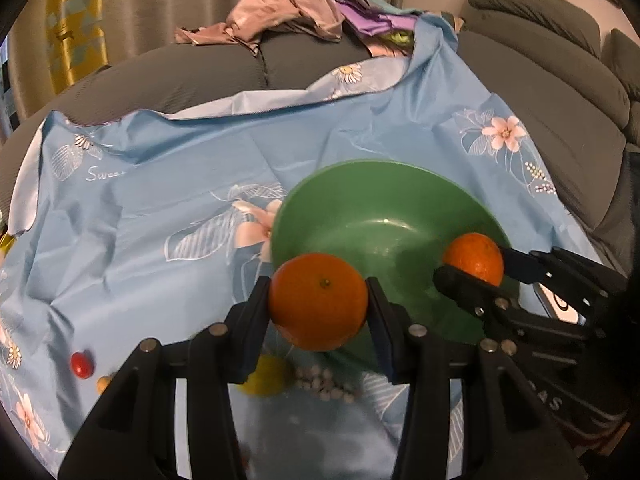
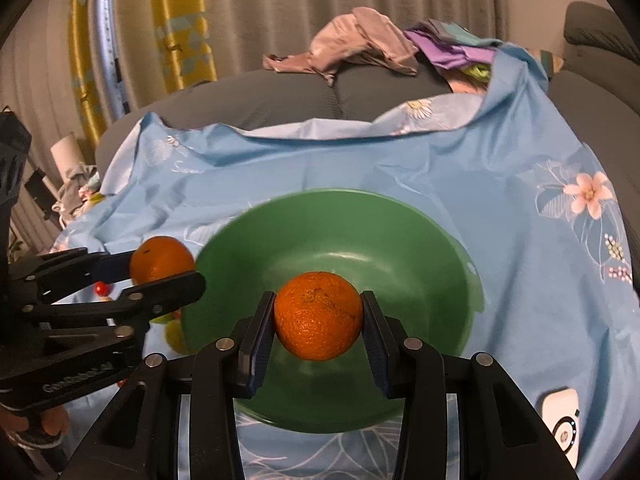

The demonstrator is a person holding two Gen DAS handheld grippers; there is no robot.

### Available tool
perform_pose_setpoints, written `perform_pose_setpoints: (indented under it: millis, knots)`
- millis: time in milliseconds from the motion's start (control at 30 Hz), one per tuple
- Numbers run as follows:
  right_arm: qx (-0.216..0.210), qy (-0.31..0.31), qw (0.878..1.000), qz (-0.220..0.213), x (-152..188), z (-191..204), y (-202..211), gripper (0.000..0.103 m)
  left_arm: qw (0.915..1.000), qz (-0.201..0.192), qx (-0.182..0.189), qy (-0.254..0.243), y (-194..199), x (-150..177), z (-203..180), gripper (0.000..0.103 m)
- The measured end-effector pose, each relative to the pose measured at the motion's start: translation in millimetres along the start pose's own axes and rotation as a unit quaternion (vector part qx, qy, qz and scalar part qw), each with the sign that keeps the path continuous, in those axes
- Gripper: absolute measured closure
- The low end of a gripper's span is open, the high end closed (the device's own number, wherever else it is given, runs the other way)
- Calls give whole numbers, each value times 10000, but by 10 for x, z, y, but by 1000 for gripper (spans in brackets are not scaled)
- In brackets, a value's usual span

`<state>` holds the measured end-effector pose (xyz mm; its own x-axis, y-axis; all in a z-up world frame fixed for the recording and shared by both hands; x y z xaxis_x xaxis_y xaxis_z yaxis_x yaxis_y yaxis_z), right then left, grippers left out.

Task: Organize fruits
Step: 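Carry both oranges over the green bowl and open both tools to drop them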

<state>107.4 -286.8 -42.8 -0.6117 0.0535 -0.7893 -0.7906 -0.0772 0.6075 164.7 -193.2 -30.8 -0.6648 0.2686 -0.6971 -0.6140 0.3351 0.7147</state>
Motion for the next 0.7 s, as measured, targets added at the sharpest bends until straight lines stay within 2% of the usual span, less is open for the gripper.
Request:
perform_pose_setpoints:
  millis: [367,533,600,633,700]
  knots:
    - [43,-26,9999,97,42,-75,-54,60,9997,215,-83,-66,-231,-58,-74,56]
    - [125,-70,9999,87,47,-117,-40,60,9997,194,-113,-22,-221,-70,-66,56]
    - [137,-79,9999,22,35,-124,-12,60,9998,123,-132,24,-191,-90,-51,49]
    - [149,-86,9999,1,30,-130,-1,60,9999,72,-149,43,-172,-97,-44,38]
    - [202,-104,9997,-22,23,-155,7,60,9998,-17,-160,144,-115,-118,-12,34]
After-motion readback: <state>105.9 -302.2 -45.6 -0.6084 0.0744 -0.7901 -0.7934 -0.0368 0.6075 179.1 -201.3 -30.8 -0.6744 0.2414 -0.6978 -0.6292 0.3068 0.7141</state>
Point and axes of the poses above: each gripper's, at about its wrist camera, not at the fingertips, and y roughly against the way its jaws point, z to its left, x to its underside, the point moved 6 cm from there along -y, roughly the way its jaws point, and after that the axes turned 1 degree about x, right-handed, at the moved point
